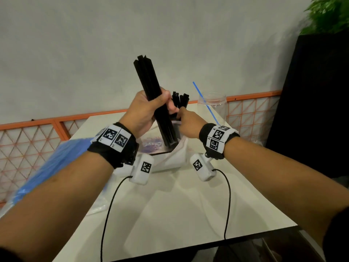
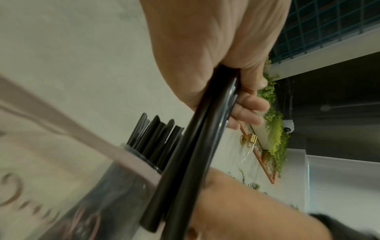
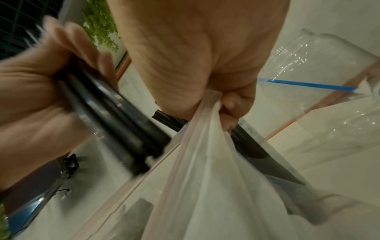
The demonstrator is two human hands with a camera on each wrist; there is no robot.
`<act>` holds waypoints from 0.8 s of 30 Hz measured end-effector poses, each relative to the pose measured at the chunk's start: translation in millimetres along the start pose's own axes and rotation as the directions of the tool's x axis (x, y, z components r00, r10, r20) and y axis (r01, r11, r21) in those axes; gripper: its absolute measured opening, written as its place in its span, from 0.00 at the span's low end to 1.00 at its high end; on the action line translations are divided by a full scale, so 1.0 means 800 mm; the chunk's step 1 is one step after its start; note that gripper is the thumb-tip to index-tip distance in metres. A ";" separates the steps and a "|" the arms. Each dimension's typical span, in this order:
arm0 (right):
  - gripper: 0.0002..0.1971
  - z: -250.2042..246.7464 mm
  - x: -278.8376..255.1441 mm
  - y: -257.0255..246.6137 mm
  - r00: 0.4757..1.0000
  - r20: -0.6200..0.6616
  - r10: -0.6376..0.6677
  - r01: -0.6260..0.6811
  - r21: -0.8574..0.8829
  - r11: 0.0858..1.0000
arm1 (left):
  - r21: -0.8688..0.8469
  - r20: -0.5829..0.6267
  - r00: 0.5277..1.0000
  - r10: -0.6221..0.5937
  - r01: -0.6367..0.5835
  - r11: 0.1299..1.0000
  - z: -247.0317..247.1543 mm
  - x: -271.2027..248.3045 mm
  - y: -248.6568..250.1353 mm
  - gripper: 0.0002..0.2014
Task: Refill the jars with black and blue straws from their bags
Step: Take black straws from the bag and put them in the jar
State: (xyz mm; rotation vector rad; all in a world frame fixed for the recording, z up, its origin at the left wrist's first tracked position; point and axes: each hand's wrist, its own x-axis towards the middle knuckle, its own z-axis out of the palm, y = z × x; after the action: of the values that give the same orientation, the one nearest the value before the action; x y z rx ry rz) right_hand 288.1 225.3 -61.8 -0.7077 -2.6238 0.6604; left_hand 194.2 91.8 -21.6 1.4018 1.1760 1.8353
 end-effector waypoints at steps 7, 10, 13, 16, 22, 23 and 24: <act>0.16 -0.002 -0.006 0.005 0.999 0.041 -0.031 0.031 0.014 0.999 | -0.002 -0.203 0.972 0.116 -0.119 0.993 -0.002 0.058 0.018 0.07; 0.15 0.000 -0.007 0.012 0.998 0.034 -0.046 0.046 0.016 0.999 | 0.035 -0.221 0.966 0.136 -0.131 0.991 -0.002 0.076 0.011 0.06; 0.16 0.002 -0.006 0.018 0.998 0.026 -0.058 0.058 0.015 0.998 | 0.121 -0.215 0.967 0.138 -0.114 0.986 -0.001 0.092 -0.001 0.06; 0.16 0.002 -0.005 0.023 0.998 0.017 -0.062 0.062 0.013 0.998 | 0.456 -0.225 0.965 0.136 -0.019 0.890 -0.003 0.100 -0.020 0.10; 0.20 0.003 -0.006 0.025 0.998 0.005 -0.057 0.057 0.025 0.998 | 0.710 -0.241 0.947 0.212 0.024 0.704 -0.003 0.105 -0.037 0.27; 0.22 0.003 -0.006 0.025 0.998 0.001 -0.058 0.058 0.033 0.998 | 0.718 -0.233 0.933 0.276 -0.027 0.696 -0.003 0.108 -0.033 0.32; 0.23 0.003 -0.008 0.025 0.998 -0.006 -0.060 0.061 0.045 0.997 | 0.728 -0.210 0.920 0.330 -0.078 0.681 -0.003 0.110 -0.030 0.36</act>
State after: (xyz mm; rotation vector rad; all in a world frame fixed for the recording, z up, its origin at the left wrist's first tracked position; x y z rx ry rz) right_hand 299.8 236.3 -75.3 -0.6135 -2.6064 0.6970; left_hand 162.6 175.0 -1.2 1.7194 2.1568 1.8983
